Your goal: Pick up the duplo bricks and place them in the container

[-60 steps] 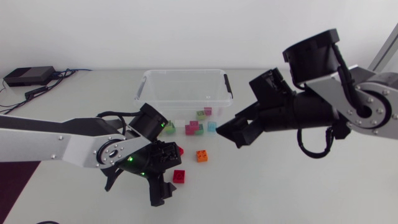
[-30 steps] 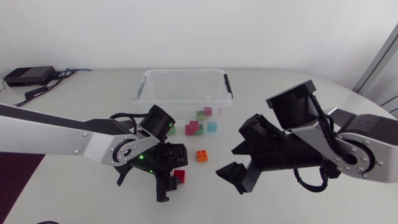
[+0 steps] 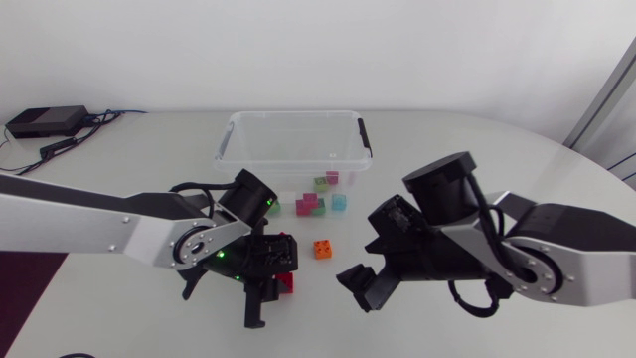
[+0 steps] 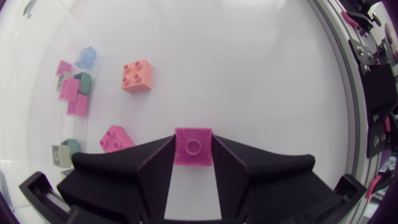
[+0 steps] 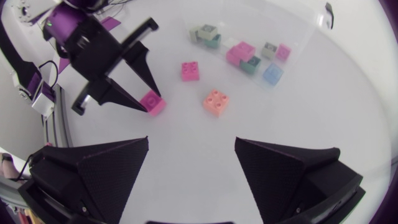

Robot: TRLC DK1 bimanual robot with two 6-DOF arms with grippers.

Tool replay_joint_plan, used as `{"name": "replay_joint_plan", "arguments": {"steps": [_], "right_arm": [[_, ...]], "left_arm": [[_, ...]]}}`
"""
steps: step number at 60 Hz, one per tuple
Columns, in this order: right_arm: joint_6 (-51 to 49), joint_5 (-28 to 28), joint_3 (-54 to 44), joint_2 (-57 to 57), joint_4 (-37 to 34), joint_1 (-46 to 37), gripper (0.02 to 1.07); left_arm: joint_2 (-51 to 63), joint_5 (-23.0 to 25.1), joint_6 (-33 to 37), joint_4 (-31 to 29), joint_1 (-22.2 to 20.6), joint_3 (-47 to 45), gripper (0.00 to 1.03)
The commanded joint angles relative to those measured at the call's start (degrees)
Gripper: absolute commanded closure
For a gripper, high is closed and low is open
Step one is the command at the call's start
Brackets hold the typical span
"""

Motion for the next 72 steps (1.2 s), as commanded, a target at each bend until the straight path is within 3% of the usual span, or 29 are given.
{"name": "replay_joint_plan", "arguments": {"steps": [1, 10, 18, 21, 25, 33, 41, 48, 54, 58, 67, 72], "right_arm": [[5.65, 1.23, 0.93, 4.75, 0.06, 1.22, 0.07], [10.66, 4.74, 4.88, 11.52, -0.38, 2.19, 0.07], [13.29, 6.94, 10.24, 16.62, -2.22, 2.63, 0.07], [14.70, 7.91, 12.88, 19.08, -3.01, 3.42, 0.07], [16.02, 9.31, 15.60, 22.33, -4.42, 3.77, 0.07], [18.21, 12.21, 20.79, 28.13, -8.46, 4.12, 0.12], [19.62, 13.53, 23.87, 31.21, -9.96, 4.12, 0.17], [20.94, 14.76, 27.29, 34.19, -13.12, 4.39, 0.17], [21.82, 16.08, 29.23, 35.42, -13.65, 4.47, 0.30], [22.26, 16.87, 30.46, 36.22, -14.00, 4.56, 0.31], [23.58, 17.22, 33.36, 38.59, -16.55, 4.74, 0.31], [23.93, 17.84, 34.41, 39.47, -16.72, 4.74, 0.44]], "left_arm": [[-7.50, 0.29, -1.47, -1.15, 0.18, -2.45, 0.91], [-24.28, 0.20, -6.04, -1.59, 2.47, -5.27, 0.93], [-31.75, -0.42, -10.17, -1.67, 5.63, -4.39, 0.94], [-32.19, -1.30, -13.51, 1.40, 7.21, -3.33, 0.94], [-31.75, -2.00, -15.09, 2.55, 8.88, -2.10, 0.94], [-26.04, -6.13, -25.99, 9.93, 12.14, 3.61, 0.93], [-18.83, -11.58, -34.78, 13.18, 12.66, 10.11, 0.93], [-14.18, -15.27, -39.26, 14.41, 12.22, 15.12, 0.93], [-10.75, -18.61, -42.16, 15.99, 11.70, 17.32, 0.93], [-8.81, -20.72, -43.31, 17.31, 11.70, 18.20, 0.93], [-4.95, -20.98, -46.65, 18.28, 13.10, 20.05, 0.93], [-2.75, -21.42, -47.79, 19.07, 13.45, 20.84, 0.93]]}}
